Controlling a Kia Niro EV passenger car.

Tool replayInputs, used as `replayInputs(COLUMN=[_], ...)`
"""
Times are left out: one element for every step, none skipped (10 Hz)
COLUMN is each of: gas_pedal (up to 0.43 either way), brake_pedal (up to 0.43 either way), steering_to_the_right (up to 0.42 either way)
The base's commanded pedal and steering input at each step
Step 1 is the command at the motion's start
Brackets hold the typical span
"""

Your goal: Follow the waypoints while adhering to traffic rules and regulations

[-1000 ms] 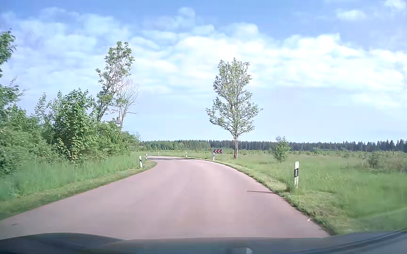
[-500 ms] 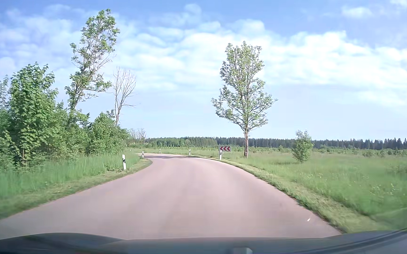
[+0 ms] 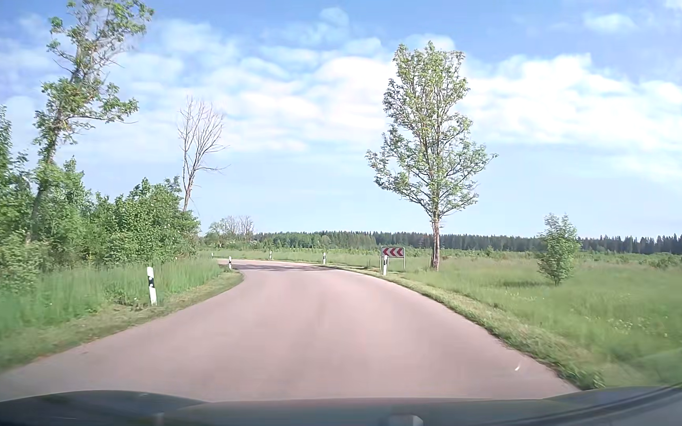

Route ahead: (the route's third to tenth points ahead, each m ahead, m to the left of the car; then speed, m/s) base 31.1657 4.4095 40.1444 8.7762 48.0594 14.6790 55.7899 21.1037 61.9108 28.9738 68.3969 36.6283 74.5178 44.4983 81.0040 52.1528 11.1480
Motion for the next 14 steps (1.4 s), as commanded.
replayInputs(gas_pedal=[0.130, 0.130, 0.130, 0.130, 0.130, 0.118, 0.039, 0.039, 0.039, 0.039, 0.039, 0.039, 0.039, 0.039], brake_pedal=[0.000, 0.000, 0.000, 0.000, 0.000, 0.000, 0.000, 0.000, 0.000, 0.000, 0.000, 0.000, 0.000, 0.000], steering_to_the_right=[-0.028, -0.029, -0.031, -0.031, -0.031, -0.031, -0.031, -0.031, -0.032, -0.033, -0.033, -0.033, -0.033, -0.033])
